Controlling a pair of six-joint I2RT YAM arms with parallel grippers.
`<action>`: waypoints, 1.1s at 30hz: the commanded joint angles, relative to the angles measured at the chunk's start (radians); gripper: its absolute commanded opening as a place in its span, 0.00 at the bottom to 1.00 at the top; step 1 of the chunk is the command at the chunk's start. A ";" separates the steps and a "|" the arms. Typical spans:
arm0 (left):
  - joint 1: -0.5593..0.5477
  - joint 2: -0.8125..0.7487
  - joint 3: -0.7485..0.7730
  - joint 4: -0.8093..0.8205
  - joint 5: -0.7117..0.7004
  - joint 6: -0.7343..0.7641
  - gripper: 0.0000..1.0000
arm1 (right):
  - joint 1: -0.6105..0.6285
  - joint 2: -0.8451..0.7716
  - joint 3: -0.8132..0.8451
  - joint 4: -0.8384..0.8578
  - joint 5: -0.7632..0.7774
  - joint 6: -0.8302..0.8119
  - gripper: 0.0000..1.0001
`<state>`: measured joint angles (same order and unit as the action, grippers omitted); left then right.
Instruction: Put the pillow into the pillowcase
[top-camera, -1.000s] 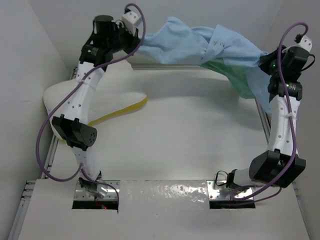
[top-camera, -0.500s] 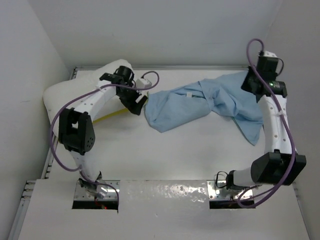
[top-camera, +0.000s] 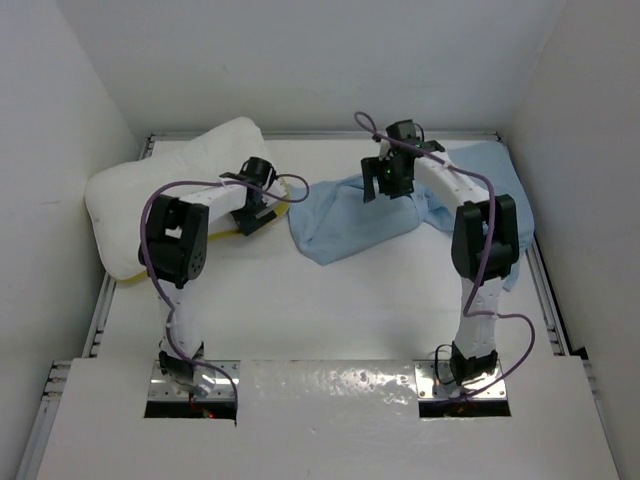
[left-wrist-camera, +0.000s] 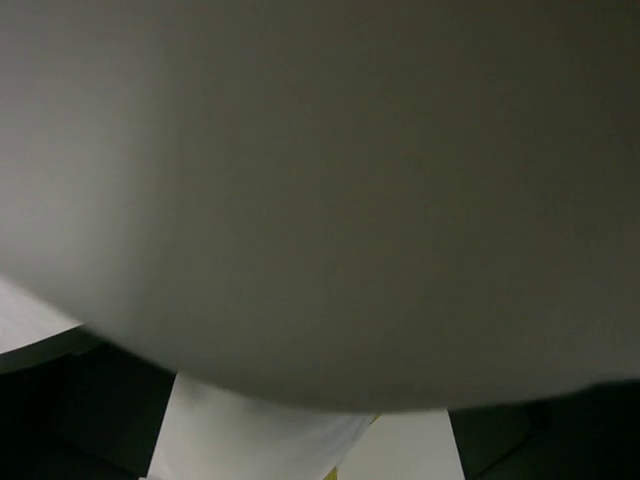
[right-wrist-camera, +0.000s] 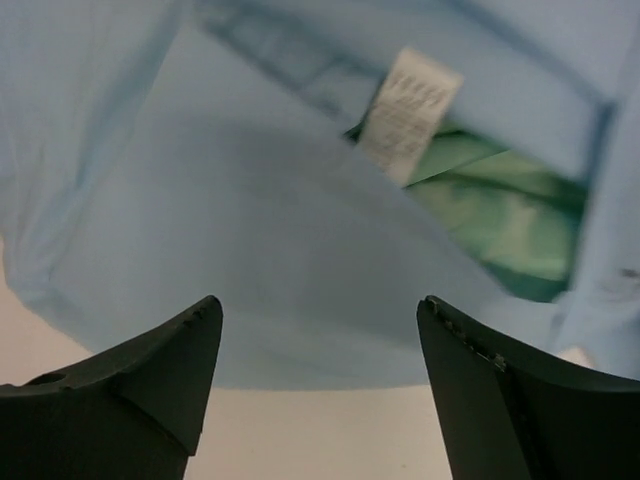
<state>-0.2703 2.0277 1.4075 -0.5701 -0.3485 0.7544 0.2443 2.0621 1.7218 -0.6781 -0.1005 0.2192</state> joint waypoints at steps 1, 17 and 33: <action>0.023 -0.041 0.007 0.007 0.002 0.005 0.94 | 0.047 -0.059 -0.079 0.103 -0.123 -0.040 0.75; 0.019 -0.696 -0.420 -0.581 0.487 0.379 0.17 | 0.087 -0.422 -0.705 0.134 -0.251 -0.081 0.00; 0.072 -0.117 0.427 -0.485 0.528 0.326 1.00 | -0.072 0.131 0.439 -0.083 0.078 -0.127 0.95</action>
<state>-0.2348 1.7866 1.7920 -1.0573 0.1806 1.0691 0.2108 2.0777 2.0552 -0.7197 -0.1680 0.0864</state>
